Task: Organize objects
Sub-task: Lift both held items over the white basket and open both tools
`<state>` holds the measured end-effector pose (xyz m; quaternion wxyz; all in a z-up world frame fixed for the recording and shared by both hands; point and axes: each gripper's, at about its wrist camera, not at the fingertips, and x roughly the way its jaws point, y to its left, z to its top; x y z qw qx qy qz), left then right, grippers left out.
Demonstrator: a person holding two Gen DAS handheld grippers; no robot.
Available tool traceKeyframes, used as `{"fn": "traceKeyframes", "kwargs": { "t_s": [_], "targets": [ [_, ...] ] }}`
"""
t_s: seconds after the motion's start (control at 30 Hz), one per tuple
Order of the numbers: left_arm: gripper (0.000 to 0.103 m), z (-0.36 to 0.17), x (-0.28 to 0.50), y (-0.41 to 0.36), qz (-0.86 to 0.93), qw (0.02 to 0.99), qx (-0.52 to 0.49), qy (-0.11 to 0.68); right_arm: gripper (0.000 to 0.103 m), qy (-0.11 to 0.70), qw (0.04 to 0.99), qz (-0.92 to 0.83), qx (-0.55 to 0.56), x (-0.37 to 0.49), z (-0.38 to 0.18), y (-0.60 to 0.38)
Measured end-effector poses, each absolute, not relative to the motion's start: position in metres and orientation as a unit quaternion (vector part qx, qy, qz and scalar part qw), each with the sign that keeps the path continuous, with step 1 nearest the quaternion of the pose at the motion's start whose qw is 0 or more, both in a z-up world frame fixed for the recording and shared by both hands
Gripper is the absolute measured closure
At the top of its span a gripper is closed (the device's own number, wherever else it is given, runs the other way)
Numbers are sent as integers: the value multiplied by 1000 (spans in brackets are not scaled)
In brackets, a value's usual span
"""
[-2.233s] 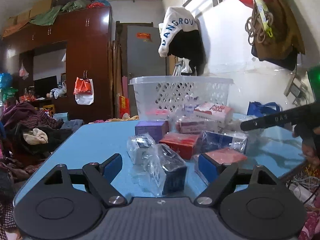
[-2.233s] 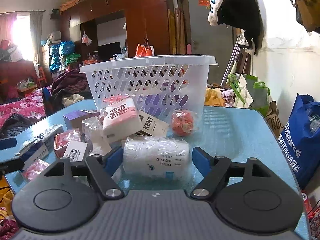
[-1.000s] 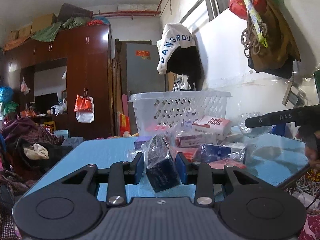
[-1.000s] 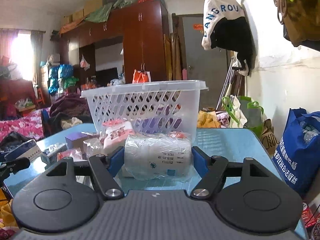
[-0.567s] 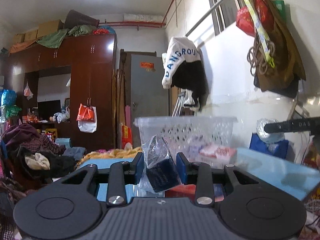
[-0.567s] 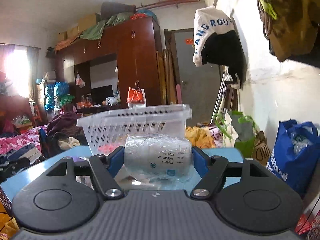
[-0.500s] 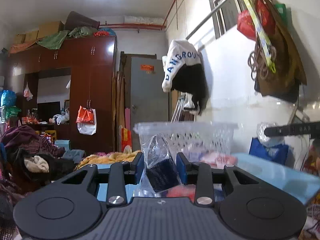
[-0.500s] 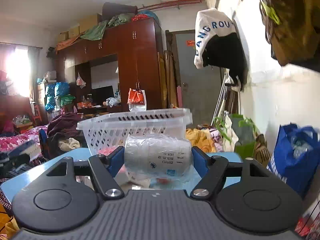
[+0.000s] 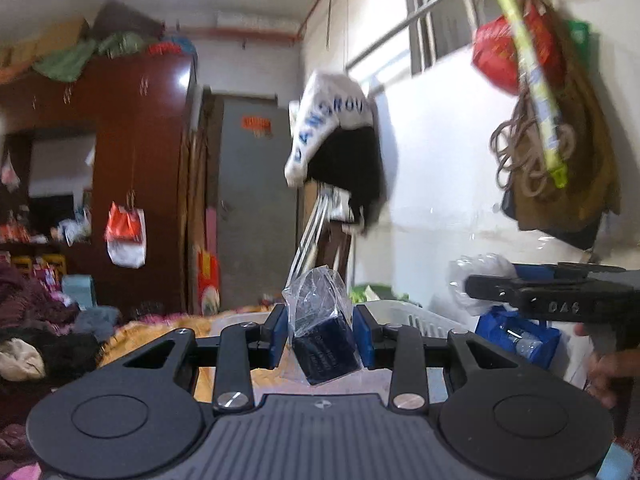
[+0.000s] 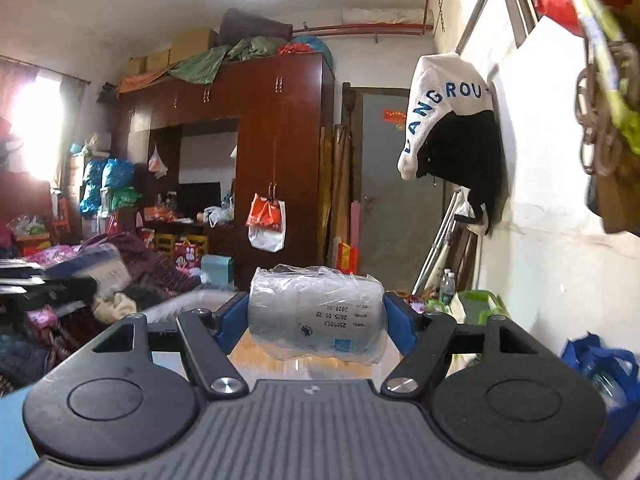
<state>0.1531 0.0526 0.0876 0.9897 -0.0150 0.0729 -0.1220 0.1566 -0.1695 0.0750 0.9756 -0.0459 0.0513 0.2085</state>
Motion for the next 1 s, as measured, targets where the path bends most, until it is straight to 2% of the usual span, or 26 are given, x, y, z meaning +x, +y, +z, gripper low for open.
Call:
{"fn": "traceKeyframes", "kwargs": {
  "t_s": [0.13,0.27,0.3,0.33,0.37,0.4,0.6,0.83,0.93,1.0],
  "targets": [
    [64,91,209,48,-124,982,-28,138,30,86,974,196,-71,193,66,-153],
    [60,83,231,47,-119,981,-30,148,29,86,970,217,-65,200,60,-153],
    [54,81,235,47,-117,982,-35,147,27,81,970,221,-62,199,58,-153],
    [48,80,239,47,-115,982,-36,147,14,79,970,222,-63,197,56,-153],
    [31,78,244,46,-112,981,-37,154,5,79,970,219,-66,196,55,-153],
    [25,78,249,45,-109,980,-38,160,0,70,972,213,-64,193,54,-155],
    [24,63,204,57,-112,983,-35,138,0,125,970,211,-8,153,41,-188],
    [21,18,121,88,-106,980,-60,154,0,221,939,264,1,118,-12,-217],
    [21,1,100,97,-96,980,-62,163,0,237,924,299,2,109,-22,-216],
    [21,-6,94,99,-96,978,-63,173,4,242,924,295,-24,107,-25,-207]
  ]
}}
